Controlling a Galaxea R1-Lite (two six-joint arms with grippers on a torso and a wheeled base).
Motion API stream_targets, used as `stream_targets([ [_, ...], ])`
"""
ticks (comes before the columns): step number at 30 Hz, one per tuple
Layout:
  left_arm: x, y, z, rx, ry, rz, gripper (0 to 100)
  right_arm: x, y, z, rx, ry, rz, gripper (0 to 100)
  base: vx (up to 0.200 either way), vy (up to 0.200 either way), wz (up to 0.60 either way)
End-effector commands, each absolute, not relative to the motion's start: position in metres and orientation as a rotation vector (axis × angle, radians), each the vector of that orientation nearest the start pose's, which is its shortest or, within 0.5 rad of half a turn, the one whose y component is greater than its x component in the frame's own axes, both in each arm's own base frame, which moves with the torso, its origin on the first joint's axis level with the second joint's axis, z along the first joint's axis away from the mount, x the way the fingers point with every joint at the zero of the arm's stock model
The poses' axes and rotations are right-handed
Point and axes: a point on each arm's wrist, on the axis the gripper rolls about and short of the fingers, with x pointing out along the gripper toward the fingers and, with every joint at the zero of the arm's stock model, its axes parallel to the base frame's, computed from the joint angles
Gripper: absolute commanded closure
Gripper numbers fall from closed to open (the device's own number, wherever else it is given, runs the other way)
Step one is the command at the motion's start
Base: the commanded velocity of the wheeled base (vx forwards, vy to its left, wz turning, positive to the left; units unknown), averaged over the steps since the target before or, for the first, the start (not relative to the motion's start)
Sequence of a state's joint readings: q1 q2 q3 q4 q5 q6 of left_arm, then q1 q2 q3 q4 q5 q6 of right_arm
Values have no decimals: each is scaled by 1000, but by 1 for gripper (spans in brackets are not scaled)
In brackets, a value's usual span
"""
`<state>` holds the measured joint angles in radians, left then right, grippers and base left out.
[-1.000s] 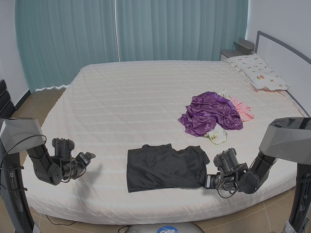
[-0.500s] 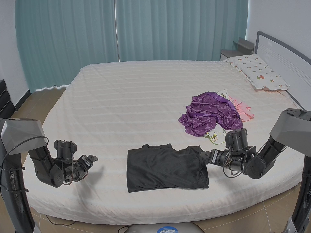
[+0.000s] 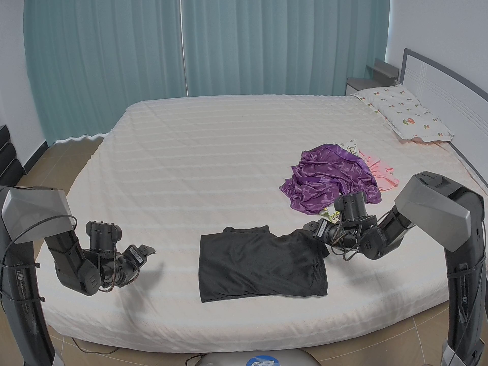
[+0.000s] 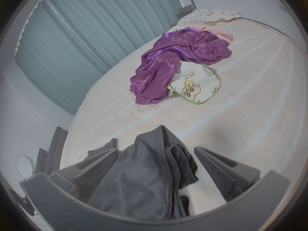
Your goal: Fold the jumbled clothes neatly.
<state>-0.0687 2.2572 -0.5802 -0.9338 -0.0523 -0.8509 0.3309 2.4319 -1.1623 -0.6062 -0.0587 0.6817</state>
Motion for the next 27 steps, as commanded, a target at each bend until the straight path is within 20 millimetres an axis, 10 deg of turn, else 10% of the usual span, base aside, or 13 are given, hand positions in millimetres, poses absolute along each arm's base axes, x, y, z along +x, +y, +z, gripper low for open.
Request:
stream_targets([
  [1, 321, -23, -19, -803, 747, 208, 0, 430, 142, -45, 527, 755, 11, 0, 0, 0, 0],
  [5, 322, -23, -20, -803, 747, 208, 0, 434, 143, -49, 532, 763, 19, 0, 0, 0, 0],
  [6, 322, -23, -20, -803, 747, 208, 0, 434, 144, -49, 532, 762, 21, 100, 0, 0, 0],
  [27, 321, -23, -20, -805, 748, 209, 0, 445, 130, -15, 743, 667, -45, 100, 0, 0, 0],
])
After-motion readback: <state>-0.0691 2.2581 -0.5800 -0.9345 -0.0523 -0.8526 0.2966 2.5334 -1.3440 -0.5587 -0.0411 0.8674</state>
